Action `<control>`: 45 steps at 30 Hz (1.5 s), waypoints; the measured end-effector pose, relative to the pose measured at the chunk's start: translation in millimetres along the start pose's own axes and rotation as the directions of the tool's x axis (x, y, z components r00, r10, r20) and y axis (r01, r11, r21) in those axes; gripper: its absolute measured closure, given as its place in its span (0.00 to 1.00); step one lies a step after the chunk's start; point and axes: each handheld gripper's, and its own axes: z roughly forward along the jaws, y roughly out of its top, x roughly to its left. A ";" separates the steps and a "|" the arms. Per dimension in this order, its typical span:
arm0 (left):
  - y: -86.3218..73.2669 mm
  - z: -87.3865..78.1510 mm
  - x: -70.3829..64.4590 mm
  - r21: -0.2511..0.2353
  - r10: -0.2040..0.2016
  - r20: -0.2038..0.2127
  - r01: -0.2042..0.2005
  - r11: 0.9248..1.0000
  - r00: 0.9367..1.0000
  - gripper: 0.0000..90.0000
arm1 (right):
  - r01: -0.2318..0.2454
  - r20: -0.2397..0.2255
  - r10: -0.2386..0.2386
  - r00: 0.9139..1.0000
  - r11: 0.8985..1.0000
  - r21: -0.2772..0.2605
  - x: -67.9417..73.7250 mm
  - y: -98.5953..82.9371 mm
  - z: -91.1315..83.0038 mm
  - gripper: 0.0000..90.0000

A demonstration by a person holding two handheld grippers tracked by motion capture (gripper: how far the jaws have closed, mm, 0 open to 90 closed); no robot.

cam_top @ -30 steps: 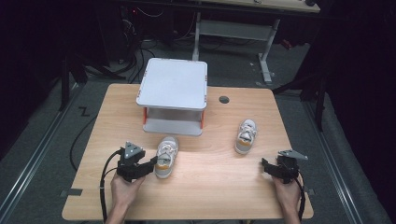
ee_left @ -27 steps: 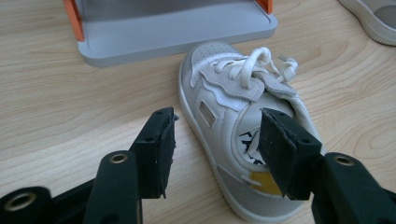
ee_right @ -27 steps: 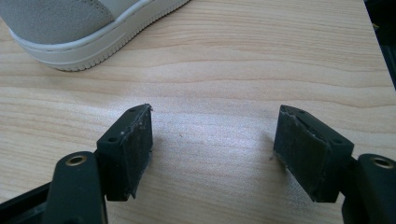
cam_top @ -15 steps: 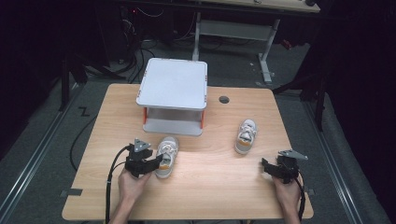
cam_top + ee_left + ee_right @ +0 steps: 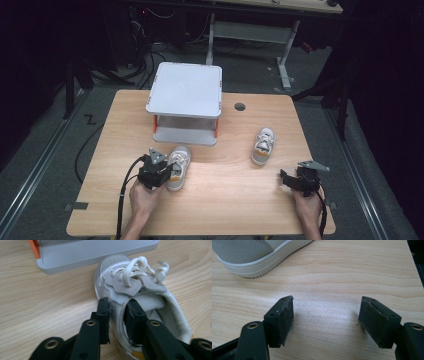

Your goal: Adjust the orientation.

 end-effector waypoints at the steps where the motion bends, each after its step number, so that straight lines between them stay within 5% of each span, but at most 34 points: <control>1: 0.2 -0.4 0.3 0.002 0.002 -0.002 -0.002 1.000 1.000 0.86 | 0.000 0.000 0.000 1.000 1.000 0.000 0.0 0.0 0.0 0.31; 7: 3.5 -3.0 2.7 -0.005 -0.017 -0.021 0.016 1.000 1.000 0.91 | 0.000 0.000 0.000 1.000 1.000 0.000 0.0 0.0 0.0 0.31; 13: 8.7 -6.6 -2.1 -0.025 -0.028 0.021 0.028 0.999 0.999 0.93 | 0.000 0.000 0.000 1.000 1.000 0.000 0.0 0.0 0.0 0.31; 20: 22.9 -10.1 -16.4 -0.039 0.002 0.060 0.000 0.999 0.998 0.93 | -0.001 0.000 0.001 1.000 1.000 0.000 0.0 0.0 0.0 0.31; 33: 39.6 9.1 -49.4 -0.016 0.051 0.111 -0.050 0.999 0.993 0.92 | 0.000 -0.001 0.000 1.000 1.000 0.000 0.0 0.0 0.0 0.31; 45: 53.3 27.5 -73.6 -0.002 0.076 0.109 -0.076 0.997 0.991 0.92 | 0.001 -0.002 -0.001 1.000 1.000 0.001 0.1 0.0 0.0 0.31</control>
